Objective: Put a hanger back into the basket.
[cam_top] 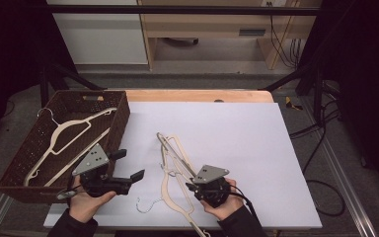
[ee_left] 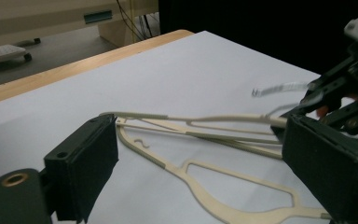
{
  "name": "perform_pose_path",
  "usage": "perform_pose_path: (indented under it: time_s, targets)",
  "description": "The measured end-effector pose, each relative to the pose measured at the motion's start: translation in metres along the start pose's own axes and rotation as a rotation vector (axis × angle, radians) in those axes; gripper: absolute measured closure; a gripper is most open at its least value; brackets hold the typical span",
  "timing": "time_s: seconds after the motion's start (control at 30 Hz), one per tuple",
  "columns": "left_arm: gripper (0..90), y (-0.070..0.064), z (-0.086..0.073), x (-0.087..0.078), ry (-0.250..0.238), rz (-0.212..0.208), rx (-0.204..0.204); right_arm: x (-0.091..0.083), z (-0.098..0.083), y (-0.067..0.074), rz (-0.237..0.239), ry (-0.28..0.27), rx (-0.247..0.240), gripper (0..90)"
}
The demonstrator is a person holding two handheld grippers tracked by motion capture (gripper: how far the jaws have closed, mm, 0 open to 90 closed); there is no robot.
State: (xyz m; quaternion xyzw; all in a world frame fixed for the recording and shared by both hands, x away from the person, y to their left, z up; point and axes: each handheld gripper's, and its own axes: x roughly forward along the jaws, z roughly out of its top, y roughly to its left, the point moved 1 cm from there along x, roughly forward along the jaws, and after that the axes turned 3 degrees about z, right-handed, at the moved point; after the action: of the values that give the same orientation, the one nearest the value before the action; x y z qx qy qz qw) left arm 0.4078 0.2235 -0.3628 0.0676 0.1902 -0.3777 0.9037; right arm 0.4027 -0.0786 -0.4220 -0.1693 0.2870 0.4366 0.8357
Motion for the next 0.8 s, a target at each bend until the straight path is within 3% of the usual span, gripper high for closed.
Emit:
perform_pose_path:
  time_s: [0.37, 0.43, 0.53, 0.67, 0.8]
  targets:
    - [10.3, 0.002, -0.006, 0.007, 0.027, 0.005, 0.002, -0.02, -0.003, -0.026, -0.092, -0.068, 0.077, 86.6]
    - [10.2, 0.002, -0.006, 0.007, 0.026, 0.006, 0.006, -0.021, -0.006, -0.031, -0.056, -0.09, 0.116, 86.8]
    - [10.2, 0.001, -0.006, 0.008, 0.026, 0.001, 0.01, -0.021, -0.006, -0.032, -0.063, -0.102, 0.117, 86.8]
    - [10.0, -0.004, -0.006, 0.011, 0.038, -0.017, 0.035, -0.031, -0.001, -0.03, 0.0, -0.144, 0.104, 86.9]
    - [10.2, -0.012, -0.006, 0.017, 0.049, -0.027, 0.061, -0.038, 0.008, -0.021, 0.061, -0.139, 0.058, 86.9]
